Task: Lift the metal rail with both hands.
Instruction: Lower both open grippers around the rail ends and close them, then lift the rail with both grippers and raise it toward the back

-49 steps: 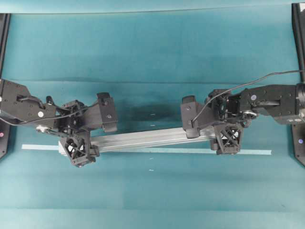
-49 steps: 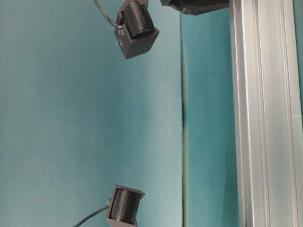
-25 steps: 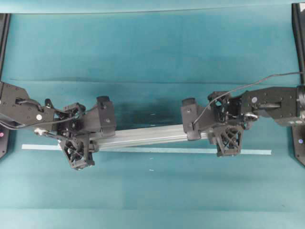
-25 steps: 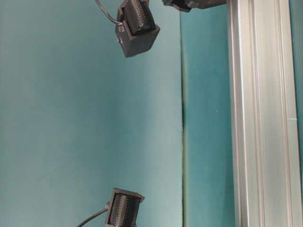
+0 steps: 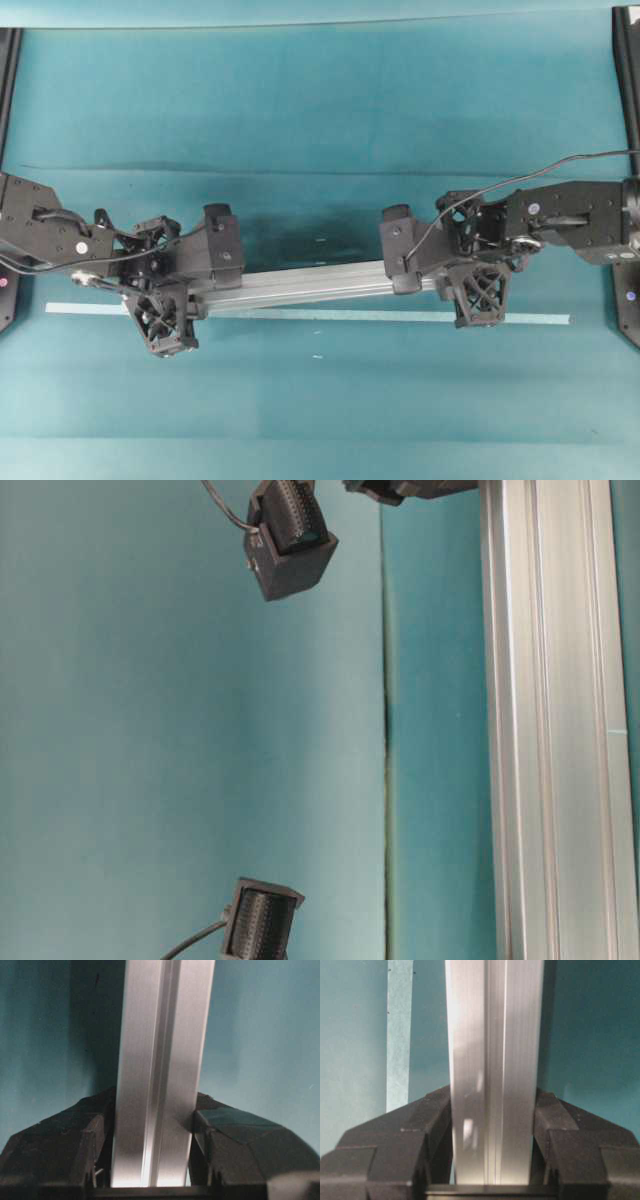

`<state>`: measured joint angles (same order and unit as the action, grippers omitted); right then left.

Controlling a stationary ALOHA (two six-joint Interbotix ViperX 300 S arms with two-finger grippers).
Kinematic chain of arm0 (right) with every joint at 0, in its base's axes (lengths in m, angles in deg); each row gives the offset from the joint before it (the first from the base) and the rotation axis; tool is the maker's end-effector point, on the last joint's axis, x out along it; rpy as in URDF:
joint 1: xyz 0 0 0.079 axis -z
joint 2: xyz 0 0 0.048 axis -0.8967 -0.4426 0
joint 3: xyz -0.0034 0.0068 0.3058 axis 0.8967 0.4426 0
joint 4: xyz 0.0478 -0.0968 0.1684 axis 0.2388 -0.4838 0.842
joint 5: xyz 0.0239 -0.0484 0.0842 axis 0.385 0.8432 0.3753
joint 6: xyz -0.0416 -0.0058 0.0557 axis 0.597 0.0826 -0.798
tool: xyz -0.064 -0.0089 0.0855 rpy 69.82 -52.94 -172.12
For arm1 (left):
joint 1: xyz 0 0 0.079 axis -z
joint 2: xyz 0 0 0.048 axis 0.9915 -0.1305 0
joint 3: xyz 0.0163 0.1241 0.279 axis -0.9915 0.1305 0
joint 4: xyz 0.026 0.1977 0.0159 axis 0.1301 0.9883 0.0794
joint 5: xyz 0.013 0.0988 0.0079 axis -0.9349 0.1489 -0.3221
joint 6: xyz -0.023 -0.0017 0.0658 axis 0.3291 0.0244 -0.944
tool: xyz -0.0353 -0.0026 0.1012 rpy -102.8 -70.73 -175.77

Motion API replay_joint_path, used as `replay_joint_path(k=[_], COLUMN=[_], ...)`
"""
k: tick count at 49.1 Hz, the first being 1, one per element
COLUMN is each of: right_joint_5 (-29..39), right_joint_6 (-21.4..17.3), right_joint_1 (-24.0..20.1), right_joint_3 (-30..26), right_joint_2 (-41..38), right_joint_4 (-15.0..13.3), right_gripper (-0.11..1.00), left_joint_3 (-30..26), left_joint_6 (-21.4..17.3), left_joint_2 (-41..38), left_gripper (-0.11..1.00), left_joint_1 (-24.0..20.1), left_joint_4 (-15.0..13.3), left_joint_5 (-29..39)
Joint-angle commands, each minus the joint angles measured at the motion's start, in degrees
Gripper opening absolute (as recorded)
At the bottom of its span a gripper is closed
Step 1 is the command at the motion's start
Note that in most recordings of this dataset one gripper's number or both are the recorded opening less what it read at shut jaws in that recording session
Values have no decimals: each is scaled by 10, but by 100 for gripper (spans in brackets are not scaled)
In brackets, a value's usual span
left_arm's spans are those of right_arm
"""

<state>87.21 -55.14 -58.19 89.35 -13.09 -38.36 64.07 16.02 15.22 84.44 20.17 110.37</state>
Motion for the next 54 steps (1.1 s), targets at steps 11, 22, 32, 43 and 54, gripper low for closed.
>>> replay_joint_path(k=[11,22,32,43,54], right_joint_5=[76,185,287,348,365], right_joint_6=[-3,-8,-18,-40,-56], right_joint_1=[5,7,8,5,-5], right_joint_3=[-43,-105,-167,-210,-238], right_joint_2=[43,91,123,136,137], right_joint_4=[-1,1,4,4,13], right_gripper=[38,38,38,38,38], left_joint_3=[-47,-91,-128,-163,-175], left_joint_6=[2,-18,-50,-91,-142], left_joint_2=[64,114,153,185,185], left_gripper=[33,33,32,32,32], left_joint_1=[-4,-13,-34,-65,-76], left_joint_4=[-1,-2,-2,-1,-2], left_joint_5=[59,163,230,270,275])
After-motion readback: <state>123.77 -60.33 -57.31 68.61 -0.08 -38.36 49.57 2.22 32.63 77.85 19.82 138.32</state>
